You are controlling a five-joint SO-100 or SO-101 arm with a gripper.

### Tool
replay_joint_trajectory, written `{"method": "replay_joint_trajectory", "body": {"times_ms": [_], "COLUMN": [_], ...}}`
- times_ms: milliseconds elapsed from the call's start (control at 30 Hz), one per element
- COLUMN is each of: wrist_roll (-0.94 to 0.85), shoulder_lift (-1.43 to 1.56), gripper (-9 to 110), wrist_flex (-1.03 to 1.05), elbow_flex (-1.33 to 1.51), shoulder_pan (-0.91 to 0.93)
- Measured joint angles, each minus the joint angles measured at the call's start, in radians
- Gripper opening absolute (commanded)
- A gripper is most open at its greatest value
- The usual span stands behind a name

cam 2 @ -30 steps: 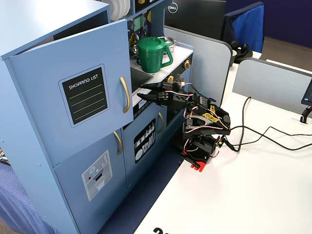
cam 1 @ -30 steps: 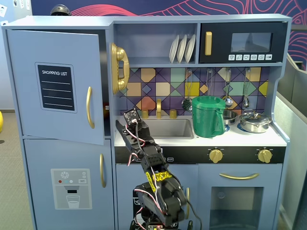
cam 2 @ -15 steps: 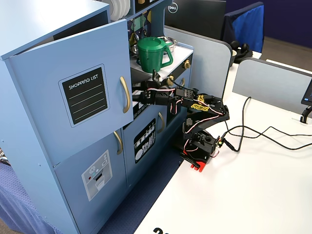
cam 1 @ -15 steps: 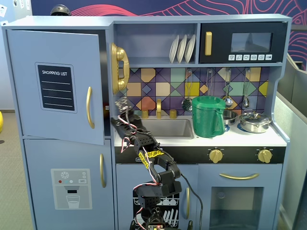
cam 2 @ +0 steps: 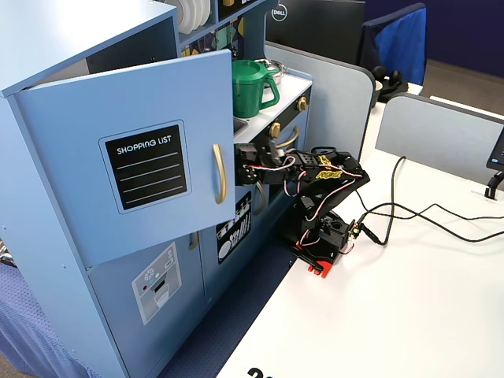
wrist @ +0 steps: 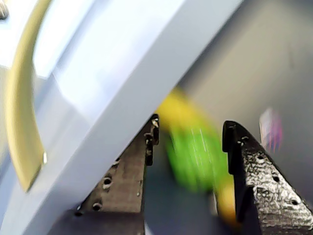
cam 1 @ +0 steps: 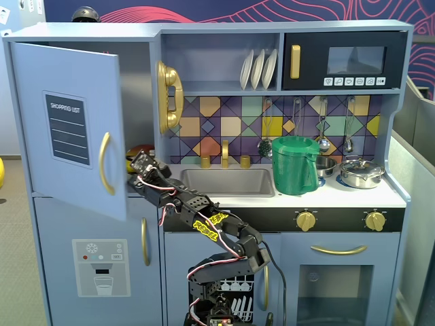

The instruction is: Open the left cabinet door

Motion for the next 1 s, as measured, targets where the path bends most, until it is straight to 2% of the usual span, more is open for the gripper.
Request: {"method": "replay_joint_trajectory", "body": {"times_ms": [300,667,800,1000], "wrist_roll": [-0.084,-0.11,-0.041,0.212], "shoulder_lift": [-0.012,-0.034,0.017,0.156], "gripper": [8,7,7,5], "wrist_flex": [-0.132,-0.21,-0.15,0.25], "elbow_flex": [0.04,0.077,0.112,0.156], "shoulder_pan": [-0.189,-0.256,-0.112,0.408]}}
